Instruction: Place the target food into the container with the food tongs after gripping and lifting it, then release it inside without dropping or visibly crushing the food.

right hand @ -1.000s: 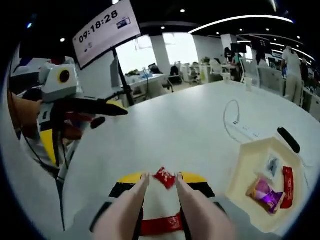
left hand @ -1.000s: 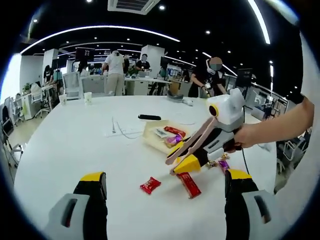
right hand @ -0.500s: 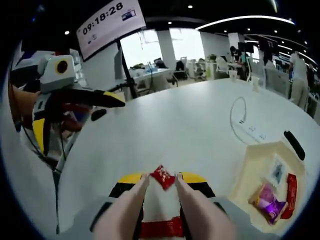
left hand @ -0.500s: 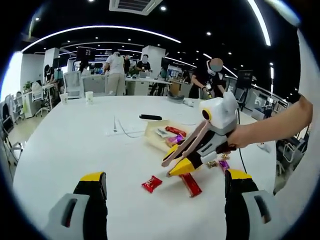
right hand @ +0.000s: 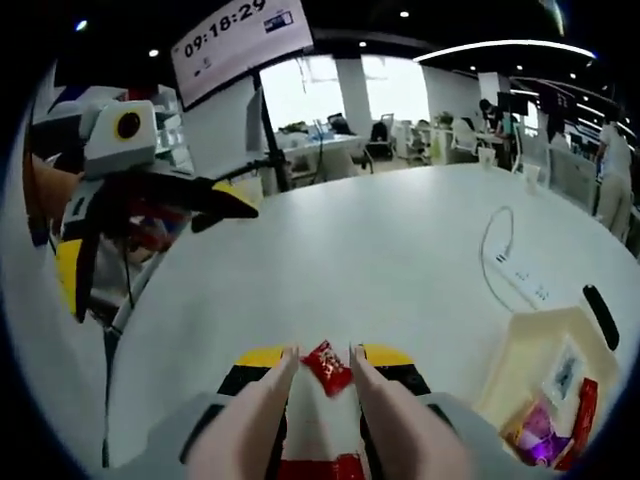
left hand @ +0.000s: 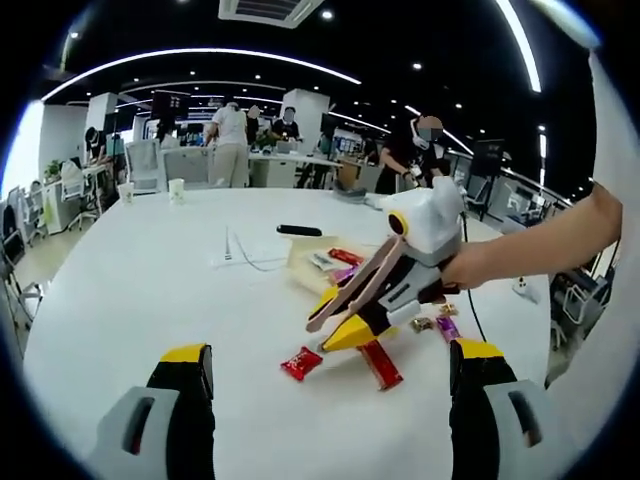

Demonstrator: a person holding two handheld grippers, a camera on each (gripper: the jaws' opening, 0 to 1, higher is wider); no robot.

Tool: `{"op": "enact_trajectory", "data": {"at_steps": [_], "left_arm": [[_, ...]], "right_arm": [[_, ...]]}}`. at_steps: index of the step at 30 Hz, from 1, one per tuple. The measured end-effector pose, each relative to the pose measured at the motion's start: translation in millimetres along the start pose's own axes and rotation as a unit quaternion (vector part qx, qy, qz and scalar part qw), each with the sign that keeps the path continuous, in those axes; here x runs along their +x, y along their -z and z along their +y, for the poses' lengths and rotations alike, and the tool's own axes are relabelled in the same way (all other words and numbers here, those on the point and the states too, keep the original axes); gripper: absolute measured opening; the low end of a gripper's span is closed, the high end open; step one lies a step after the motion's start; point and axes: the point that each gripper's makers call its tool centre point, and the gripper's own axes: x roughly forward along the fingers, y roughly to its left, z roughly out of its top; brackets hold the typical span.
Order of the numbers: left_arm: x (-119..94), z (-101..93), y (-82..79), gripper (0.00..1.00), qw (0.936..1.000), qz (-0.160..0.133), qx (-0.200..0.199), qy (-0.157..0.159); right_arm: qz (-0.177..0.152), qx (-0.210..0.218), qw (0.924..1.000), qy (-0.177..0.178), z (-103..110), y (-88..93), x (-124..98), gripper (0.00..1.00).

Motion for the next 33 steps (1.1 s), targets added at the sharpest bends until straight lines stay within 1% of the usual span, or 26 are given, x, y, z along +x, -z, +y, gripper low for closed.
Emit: {"op": "enact_trajectory", "data": {"at_steps": [3,5,6,10,12,14,18,24,26,28,29,30,33], "left_arm": [[-0.5,-0.2,0.3,0.99,1.0000,0.000,-0.002,0.000],[-1.5,0.8,0.3,0.99,1.0000,-0.001,-0.003,-0.002],[-2.0,1.4,0.3,0.99,1.0000,-0.001,-0.004,-0.003],[-4.7,3.8,0.1,0.99,0.9999,-0.003,-0.006,-0.010],[-6.6,5.1,1.5,0.99,0.9999,-0.002,-0.005,-0.012],[-8.3,6.8,2.9,0.99,0.9999,0.000,-0.007,-0.014],[-11.1,9.6,2.7,0.99,0.9998,0.000,-0.008,-0.018],[-13.6,11.1,2.6,0.99,0.9998,0.000,-0.009,-0.019],[-13.7,11.2,4.0,0.99,0.9998,0.003,-0.008,-0.018],[-13.6,11.3,3.2,0.99,0.9998,0.001,-0.010,-0.017],[-13.6,11.4,3.0,0.99,0.9998,0.001,-0.010,-0.017],[-13.7,11.4,2.3,0.99,0.9998,-0.001,-0.011,-0.016],[-13.6,12.0,1.2,0.99,0.9998,0.000,-0.010,-0.016]], "right_arm": [[0.009,0.003,0.9998,-0.015,7.0,0.4,6.8,0.27],[0.017,-0.017,0.9995,-0.019,9.5,3.3,11.2,0.27],[0.018,-0.018,0.9995,-0.020,9.8,3.6,11.8,0.27],[0.020,-0.020,0.9994,-0.018,4.8,5.2,15.2,0.27],[0.025,-0.030,0.9991,-0.016,1.3,5.6,16.1,0.27],[0.024,-0.034,0.9990,-0.020,-1.1,5.2,17.6,0.27],[0.035,-0.035,0.9985,-0.025,-4.8,13.0,22.7,0.27],[0.037,-0.036,0.9977,-0.045,3.3,17.1,25.7,0.27],[0.050,-0.044,0.9971,-0.037,-0.8,24.6,27.0,0.27],[0.045,-0.037,0.9977,-0.035,-1.3,24.4,26.5,0.27],[0.037,-0.023,0.9984,-0.035,-0.8,22.2,26.3,0.27],[0.036,-0.019,0.9985,-0.036,-0.5,21.8,26.2,0.27],[0.045,-0.030,0.9980,-0.031,-0.7,25.5,27.5,0.27]]}}
